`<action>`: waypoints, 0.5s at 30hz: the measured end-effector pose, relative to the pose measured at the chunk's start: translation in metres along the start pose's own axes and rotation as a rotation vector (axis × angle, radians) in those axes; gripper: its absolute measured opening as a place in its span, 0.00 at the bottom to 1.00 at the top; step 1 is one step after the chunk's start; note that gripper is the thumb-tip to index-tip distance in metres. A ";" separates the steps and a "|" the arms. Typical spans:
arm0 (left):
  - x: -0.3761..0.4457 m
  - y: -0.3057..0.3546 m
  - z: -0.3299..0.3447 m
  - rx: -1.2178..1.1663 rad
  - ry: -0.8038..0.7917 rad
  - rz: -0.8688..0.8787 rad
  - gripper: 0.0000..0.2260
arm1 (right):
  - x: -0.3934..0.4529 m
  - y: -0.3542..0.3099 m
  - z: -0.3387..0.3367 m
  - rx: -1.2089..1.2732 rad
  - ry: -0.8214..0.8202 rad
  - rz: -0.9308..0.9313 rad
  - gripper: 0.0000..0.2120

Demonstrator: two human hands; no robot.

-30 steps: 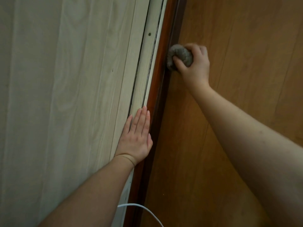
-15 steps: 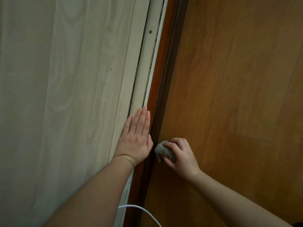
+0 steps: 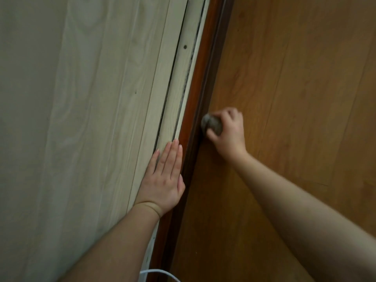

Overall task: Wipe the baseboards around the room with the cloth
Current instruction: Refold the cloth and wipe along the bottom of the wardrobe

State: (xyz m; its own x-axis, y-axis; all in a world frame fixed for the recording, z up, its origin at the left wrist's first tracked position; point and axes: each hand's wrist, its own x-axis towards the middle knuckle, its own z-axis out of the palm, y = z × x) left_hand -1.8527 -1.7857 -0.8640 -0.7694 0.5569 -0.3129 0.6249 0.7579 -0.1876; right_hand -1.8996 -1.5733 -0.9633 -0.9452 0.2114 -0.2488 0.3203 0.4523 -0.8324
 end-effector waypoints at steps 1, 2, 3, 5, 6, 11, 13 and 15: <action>0.000 0.000 0.000 -0.004 0.000 -0.001 0.33 | 0.027 -0.004 -0.010 0.022 0.033 0.024 0.20; 0.000 0.000 0.000 -0.004 0.002 -0.001 0.33 | 0.052 -0.009 -0.021 0.041 0.057 0.038 0.20; 0.000 0.000 0.000 -0.002 0.004 -0.001 0.33 | 0.074 -0.013 -0.032 0.054 0.074 0.044 0.19; 0.001 0.001 0.000 0.005 0.002 -0.002 0.33 | 0.110 -0.019 -0.051 0.047 0.090 0.053 0.18; 0.001 0.000 -0.001 0.009 0.001 -0.004 0.32 | 0.123 -0.021 -0.058 0.023 0.090 0.046 0.18; 0.001 0.002 -0.003 0.009 -0.003 -0.015 0.32 | 0.108 0.001 -0.082 -0.099 0.069 -0.074 0.20; 0.002 0.001 -0.002 0.018 -0.002 -0.012 0.32 | 0.068 0.034 -0.091 -0.143 0.068 -0.135 0.20; 0.002 0.001 -0.002 0.025 -0.008 -0.014 0.32 | 0.034 0.067 -0.098 -0.190 0.065 -0.212 0.22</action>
State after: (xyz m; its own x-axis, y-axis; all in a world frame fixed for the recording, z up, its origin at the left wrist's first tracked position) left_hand -1.8539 -1.7837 -0.8630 -0.7772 0.5433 -0.3175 0.6171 0.7569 -0.2151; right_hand -1.9046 -1.4511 -0.9791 -0.9882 0.1470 -0.0422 0.1281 0.6449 -0.7534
